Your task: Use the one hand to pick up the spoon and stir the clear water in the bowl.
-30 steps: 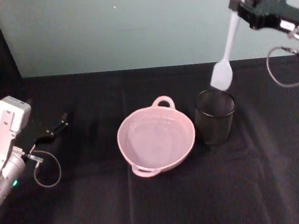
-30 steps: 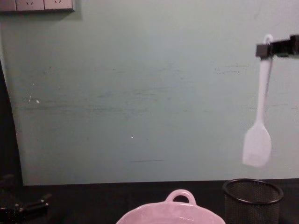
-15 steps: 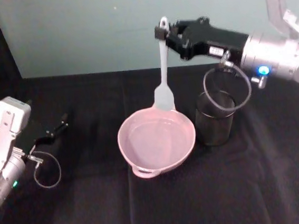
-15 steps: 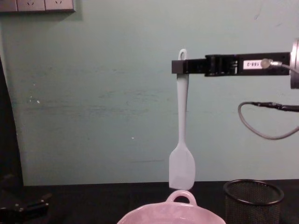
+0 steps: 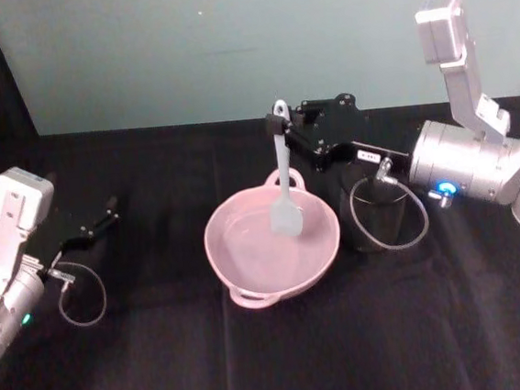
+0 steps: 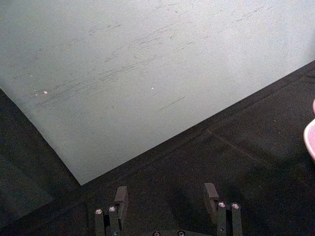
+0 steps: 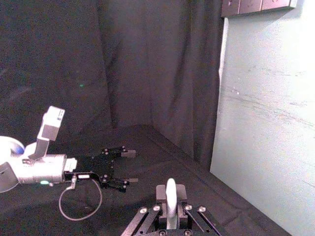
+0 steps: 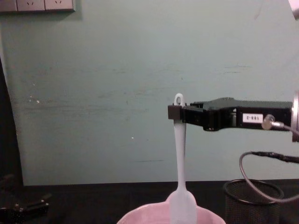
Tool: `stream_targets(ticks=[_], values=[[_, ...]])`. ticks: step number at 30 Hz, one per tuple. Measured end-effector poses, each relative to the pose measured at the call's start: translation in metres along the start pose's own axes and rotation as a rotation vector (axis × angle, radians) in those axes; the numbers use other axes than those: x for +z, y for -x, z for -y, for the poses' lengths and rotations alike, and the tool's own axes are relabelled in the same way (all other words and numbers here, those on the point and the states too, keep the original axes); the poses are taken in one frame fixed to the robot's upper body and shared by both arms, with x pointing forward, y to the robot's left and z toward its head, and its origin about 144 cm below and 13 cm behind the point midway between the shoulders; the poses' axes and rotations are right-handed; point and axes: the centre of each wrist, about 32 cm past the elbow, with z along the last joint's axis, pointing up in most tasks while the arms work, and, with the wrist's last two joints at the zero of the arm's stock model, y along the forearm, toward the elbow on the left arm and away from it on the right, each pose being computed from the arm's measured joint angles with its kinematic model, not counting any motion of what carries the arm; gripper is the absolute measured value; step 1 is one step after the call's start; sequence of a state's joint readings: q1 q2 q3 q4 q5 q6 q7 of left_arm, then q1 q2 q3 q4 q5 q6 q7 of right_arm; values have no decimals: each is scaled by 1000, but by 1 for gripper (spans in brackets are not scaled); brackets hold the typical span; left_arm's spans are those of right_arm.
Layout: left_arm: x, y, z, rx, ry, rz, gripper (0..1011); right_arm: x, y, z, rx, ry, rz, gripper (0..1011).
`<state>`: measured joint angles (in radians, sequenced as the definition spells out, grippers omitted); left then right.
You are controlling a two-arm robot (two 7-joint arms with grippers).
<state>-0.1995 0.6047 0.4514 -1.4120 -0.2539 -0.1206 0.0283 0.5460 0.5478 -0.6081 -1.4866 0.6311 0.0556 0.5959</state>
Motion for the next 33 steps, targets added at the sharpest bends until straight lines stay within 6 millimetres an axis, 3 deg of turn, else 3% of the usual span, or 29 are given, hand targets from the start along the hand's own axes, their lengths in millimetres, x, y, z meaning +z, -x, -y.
stream_targets(ticks=[13,23,33], values=[[0,0,0,0,0,0,1011,-26,8,1,25,-24,3,118],[0,0,0,0,0,0,1011,-39,16,-20,47,-36,-33,118],[0,0,0,0,0,0,1011,-58,9,-44,-43,-81,-2,118]])
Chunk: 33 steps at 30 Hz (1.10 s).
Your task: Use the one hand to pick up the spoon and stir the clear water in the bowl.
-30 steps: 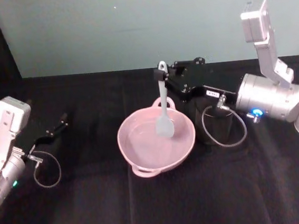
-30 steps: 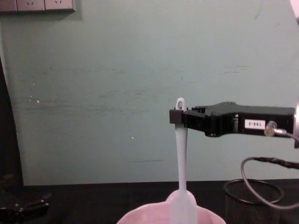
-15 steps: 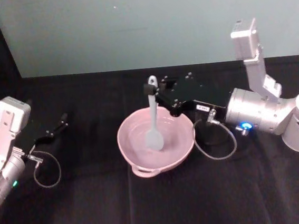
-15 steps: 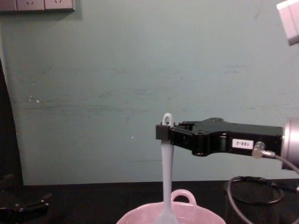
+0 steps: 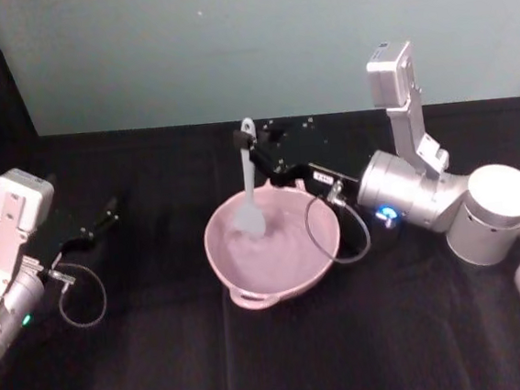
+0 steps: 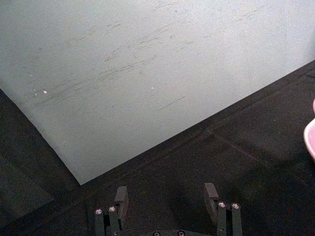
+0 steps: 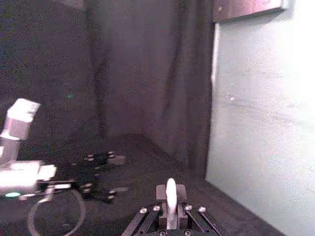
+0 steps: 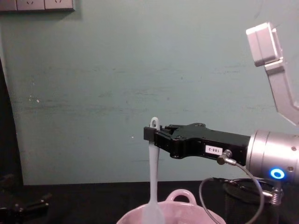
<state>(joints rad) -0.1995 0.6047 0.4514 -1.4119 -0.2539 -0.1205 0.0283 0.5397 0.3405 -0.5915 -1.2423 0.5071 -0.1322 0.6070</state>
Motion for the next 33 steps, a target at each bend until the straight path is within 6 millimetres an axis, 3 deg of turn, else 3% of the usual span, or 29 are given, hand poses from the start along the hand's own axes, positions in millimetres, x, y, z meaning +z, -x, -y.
stream_targets(ticks=[7,13,24,33], values=[[0,0,0,0,0,0,1011,-3,-10,0,-87,1,53,118],[0,0,0,0,0,0,1011,3,-12,14,-110,14,104,118],[0,0,0,0,0,0,1011,16,9,44,-32,14,61,118],[0,0,0,0,0,0,1011,10,23,33,23,13,-33,118]])
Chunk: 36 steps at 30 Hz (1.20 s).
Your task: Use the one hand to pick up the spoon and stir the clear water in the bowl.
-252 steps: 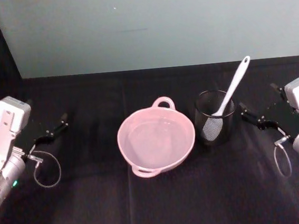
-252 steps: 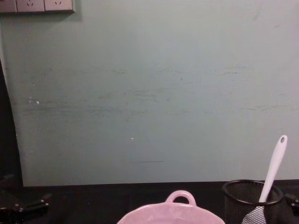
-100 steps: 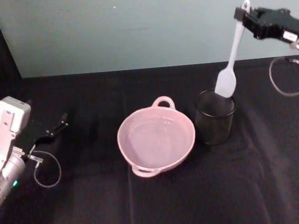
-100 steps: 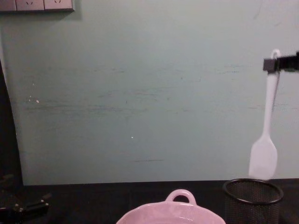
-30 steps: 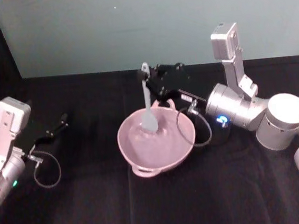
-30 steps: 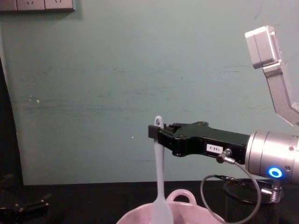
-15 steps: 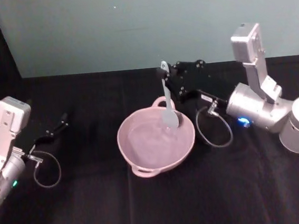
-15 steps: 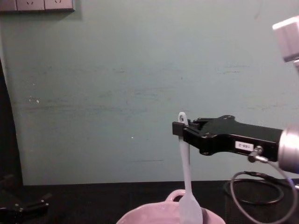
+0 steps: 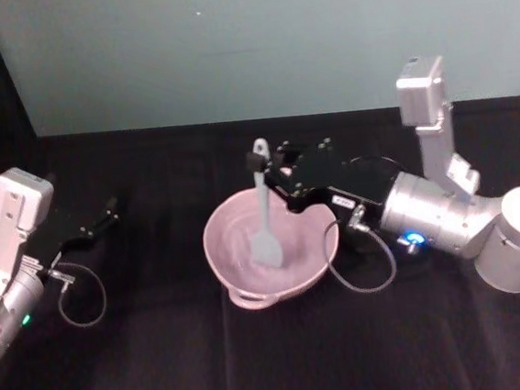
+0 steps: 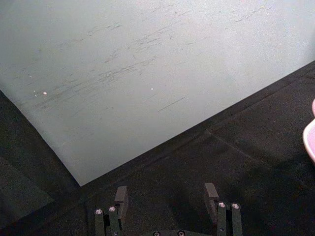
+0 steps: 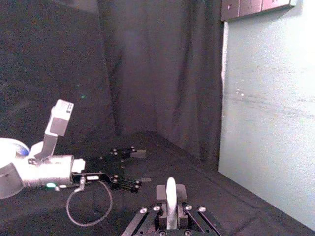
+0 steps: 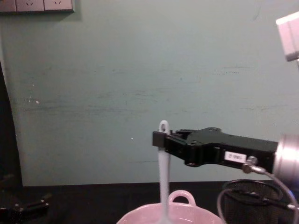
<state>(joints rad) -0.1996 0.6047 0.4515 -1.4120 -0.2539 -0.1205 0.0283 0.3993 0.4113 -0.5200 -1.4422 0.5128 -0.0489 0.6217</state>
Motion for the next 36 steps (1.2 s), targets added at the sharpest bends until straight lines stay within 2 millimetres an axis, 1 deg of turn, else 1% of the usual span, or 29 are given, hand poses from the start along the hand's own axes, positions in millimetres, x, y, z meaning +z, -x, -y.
stream_targets(ticks=[4,5,7,12,18,24,28,32,36], values=[[0,0,0,0,0,0,1011,-6,2,-15,10,-2,-41,118],[0,0,0,0,0,0,1011,-6,2,-15,10,-2,-41,118],[0,0,0,0,0,0,1011,-10,1,-24,6,-9,-48,118],[0,0,0,0,0,0,1011,-17,-3,-34,-26,-26,-30,118],[0,0,0,0,0,0,1011,-20,-9,-38,-92,-58,14,118],[0,0,0,0,0,0,1011,-20,-14,-35,-145,-69,60,118],[0,0,0,0,0,0,1011,-19,-17,-28,-159,-61,94,118],[0,0,0,0,0,0,1011,-14,-18,-15,-153,-39,115,118],[0,0,0,0,0,0,1011,-8,-13,-3,-125,-31,117,118]])
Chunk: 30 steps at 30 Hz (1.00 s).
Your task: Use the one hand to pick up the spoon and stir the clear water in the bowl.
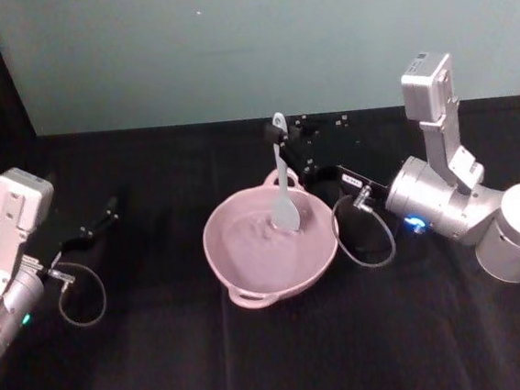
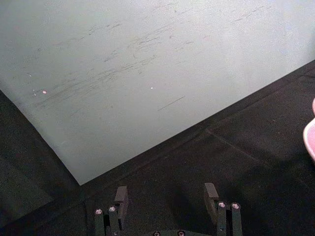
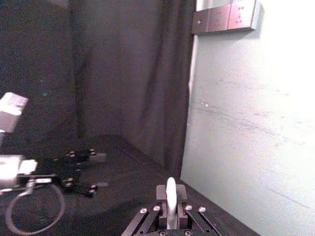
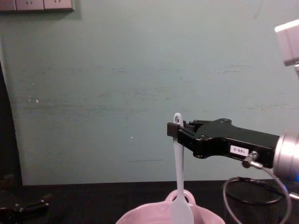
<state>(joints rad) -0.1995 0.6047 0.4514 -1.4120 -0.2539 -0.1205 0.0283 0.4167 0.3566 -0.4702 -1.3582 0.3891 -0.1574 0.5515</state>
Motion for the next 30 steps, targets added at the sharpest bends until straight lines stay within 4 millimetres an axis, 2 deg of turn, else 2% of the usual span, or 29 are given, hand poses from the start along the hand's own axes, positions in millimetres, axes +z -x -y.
stream_targets(ticks=[7,13,22,30], values=[[0,0,0,0,0,0,1011,10,9,12,56,5,-51,118],[0,0,0,0,0,0,1011,10,16,10,86,9,-95,118],[0,0,0,0,0,0,1011,1,28,-8,108,-12,-156,118],[0,0,0,0,0,0,1011,-12,27,-26,61,-34,-133,118]])
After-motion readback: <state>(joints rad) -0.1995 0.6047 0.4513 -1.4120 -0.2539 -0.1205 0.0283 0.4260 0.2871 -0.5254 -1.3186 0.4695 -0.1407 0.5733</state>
